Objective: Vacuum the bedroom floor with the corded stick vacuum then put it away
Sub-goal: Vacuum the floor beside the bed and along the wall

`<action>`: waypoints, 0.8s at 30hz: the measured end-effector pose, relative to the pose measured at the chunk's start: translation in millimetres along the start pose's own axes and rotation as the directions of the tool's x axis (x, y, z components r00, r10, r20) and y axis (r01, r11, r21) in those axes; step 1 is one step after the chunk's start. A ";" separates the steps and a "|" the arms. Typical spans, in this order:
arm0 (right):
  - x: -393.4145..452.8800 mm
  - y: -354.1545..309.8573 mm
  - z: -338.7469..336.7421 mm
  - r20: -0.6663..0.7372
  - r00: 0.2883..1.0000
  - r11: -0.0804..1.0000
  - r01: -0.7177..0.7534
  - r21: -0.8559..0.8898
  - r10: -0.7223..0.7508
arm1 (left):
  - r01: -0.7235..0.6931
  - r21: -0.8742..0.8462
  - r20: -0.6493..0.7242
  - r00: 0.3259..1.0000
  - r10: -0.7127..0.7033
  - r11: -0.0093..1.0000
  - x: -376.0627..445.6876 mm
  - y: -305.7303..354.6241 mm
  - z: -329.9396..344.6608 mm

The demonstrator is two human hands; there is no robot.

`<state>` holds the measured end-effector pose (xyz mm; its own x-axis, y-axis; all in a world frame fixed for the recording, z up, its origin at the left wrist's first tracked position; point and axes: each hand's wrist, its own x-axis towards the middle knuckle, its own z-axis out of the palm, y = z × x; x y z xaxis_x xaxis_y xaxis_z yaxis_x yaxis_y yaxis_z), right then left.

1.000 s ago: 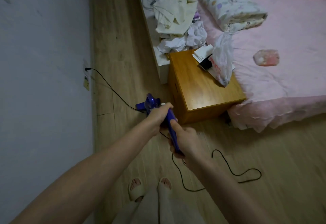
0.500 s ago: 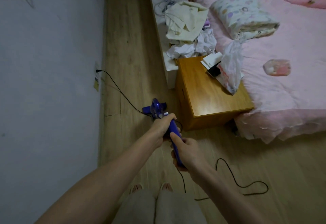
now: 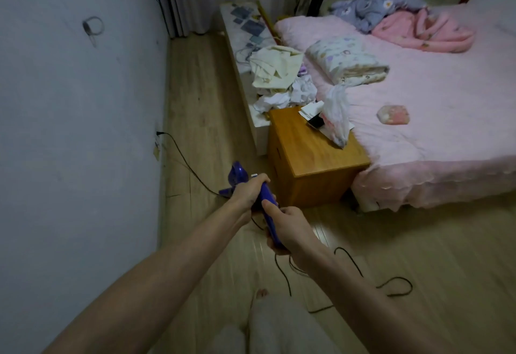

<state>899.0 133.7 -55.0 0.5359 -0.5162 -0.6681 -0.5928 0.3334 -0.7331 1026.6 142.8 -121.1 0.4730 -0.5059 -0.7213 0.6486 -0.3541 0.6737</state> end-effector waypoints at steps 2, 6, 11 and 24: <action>-38.2 25.1 11.4 0.000 0.999 0.999 0.038 0.009 -0.038 | -0.027 -0.005 0.016 1.000 0.027 1.000 -32.2 -23.4 -9.8; -108.9 75.2 30.6 -0.001 0.996 0.996 0.091 0.021 -0.091 | -0.060 -0.041 0.058 0.996 0.062 0.997 -95.2 -72.4 -29.1; -175.1 124.3 35.8 0.006 0.997 0.997 0.070 0.035 -0.070 | -0.044 -0.011 0.069 0.997 0.045 0.999 -146.3 -133.5 -37.7; -235.7 243.2 9.6 0.046 0.997 0.998 -0.065 -0.022 0.066 | 0.134 -0.077 -0.045 0.990 -0.137 0.988 -189.9 -290.5 -21.9</action>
<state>634.2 344.0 -77.0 0.5226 -0.4566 -0.7200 -0.6391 0.3491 -0.6853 761.4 358.9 -183.3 0.4057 -0.4167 -0.8135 0.7501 -0.3568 0.5569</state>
